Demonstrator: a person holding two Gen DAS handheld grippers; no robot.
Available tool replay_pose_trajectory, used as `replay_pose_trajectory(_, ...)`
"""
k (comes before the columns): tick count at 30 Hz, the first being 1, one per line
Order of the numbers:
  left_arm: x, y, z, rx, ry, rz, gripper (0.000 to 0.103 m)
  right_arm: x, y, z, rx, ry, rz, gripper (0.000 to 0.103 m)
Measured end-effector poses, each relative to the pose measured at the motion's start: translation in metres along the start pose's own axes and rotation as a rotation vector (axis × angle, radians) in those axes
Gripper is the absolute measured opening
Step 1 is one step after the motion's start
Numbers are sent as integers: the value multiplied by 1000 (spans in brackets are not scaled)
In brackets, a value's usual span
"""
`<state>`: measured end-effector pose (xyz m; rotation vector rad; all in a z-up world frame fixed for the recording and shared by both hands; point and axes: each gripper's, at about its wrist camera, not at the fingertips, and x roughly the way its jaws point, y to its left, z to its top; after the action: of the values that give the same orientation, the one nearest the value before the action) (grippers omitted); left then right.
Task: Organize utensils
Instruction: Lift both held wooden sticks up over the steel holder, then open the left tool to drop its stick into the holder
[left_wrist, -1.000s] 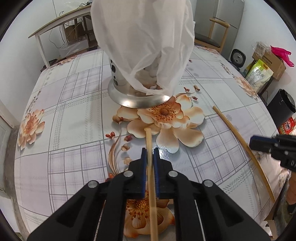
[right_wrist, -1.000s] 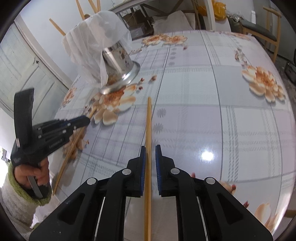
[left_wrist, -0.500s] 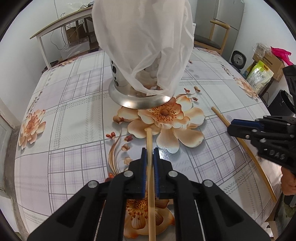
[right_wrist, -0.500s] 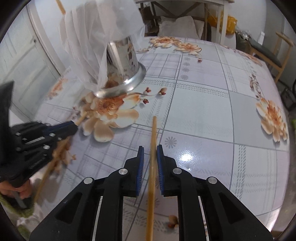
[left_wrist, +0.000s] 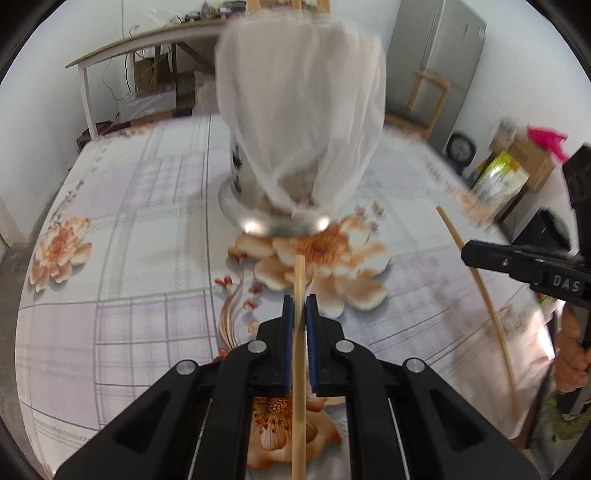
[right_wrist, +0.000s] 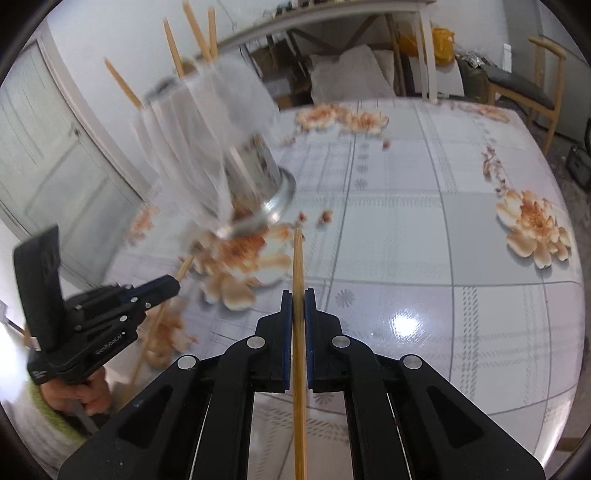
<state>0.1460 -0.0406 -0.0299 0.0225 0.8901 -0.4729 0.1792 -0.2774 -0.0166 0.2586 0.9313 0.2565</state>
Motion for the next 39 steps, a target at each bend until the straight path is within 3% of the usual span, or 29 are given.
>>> replay_pose_trajectory(8, -88, 5, 32, -6, -238, -119, 6, -67, 11, 22, 0, -188, 103, 4)
replay_pose_trajectory(12, -122, 7, 49, -17, -342, -133, 6, -92, 16, 31, -10, -265, 122, 4)
replay_pose_trajectory(19, -169, 18, 87, -44, -501, -158, 6, -106, 16, 42, -12, -320, 132, 4)
replay_pose_trajectory(27, -211, 23, 136, -30, -667, -143, 6, -104, 9, 41, 0, -318, 114, 4)
replay_pose_trajectory(33, -202, 26, 160, -14, -715, -78, 6, -103, 7, 40, -1, -311, 114, 4)
replay_pose_trajectory(39, -169, 31, 168, -21, -673, -63, 6, -99, 5, 41, -3, -299, 110, 4)
